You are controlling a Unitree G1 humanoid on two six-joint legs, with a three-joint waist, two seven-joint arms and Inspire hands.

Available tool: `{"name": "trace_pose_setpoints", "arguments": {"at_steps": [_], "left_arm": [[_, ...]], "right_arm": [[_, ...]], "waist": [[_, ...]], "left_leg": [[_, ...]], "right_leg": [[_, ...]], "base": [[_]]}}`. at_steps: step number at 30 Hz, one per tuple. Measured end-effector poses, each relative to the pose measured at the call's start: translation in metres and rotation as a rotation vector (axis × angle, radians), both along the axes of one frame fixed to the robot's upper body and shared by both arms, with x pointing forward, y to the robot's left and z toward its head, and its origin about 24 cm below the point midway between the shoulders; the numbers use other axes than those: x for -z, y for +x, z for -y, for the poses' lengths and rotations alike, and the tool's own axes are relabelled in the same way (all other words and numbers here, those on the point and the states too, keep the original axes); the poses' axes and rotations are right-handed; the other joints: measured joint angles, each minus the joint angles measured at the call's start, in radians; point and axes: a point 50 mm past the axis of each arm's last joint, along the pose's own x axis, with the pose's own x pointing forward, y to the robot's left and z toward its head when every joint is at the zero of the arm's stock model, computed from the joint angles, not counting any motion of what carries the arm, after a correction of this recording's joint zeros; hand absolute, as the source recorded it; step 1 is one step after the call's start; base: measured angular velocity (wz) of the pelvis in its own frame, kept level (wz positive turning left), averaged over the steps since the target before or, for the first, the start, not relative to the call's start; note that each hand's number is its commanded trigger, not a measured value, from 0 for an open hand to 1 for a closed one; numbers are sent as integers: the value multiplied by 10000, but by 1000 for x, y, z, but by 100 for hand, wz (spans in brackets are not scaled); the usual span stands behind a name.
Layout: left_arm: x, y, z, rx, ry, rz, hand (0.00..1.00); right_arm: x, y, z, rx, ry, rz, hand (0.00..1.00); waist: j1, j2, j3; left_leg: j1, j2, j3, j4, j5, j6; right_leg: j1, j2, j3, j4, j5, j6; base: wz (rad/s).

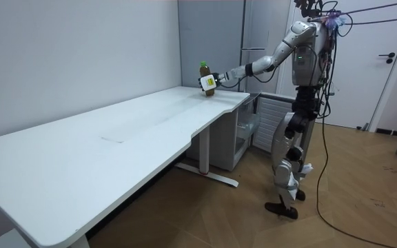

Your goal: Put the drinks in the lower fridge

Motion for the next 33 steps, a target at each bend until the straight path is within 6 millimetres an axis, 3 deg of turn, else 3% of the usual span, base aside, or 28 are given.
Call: {"name": "trace_pose_setpoints", "arguments": {"at_steps": [8, 24, 33], "left_arm": [[-2, 3, 0, -181, -393, 21, 100], [-1, 4, -1, -251, -464, -92, 100], [-11, 7, 5, 689, 749, 132, 100]], "right_arm": [[0, 1, 0, -16, 15, 59, 0], [-2, 7, -1, -95, 103, 341, 0], [-3, 17, -1, -277, 116, 579, 0]], "waist": [[-11, -174, 12], [62, -167, 7], [105, -127, 2]], "left_leg": [[-164, 1, 28, 59, 6, 11], [-117, 13, 108, 52, 6, 11], [448, 9, 118, -128, 8, 7]], "right_leg": [[-194, 0, 87, 114, 0, 1], [-169, 57, 180, 89, 5, 9], [483, 26, 52, -116, 7, 13]], "base": [[-1], [-1], [4]]}}
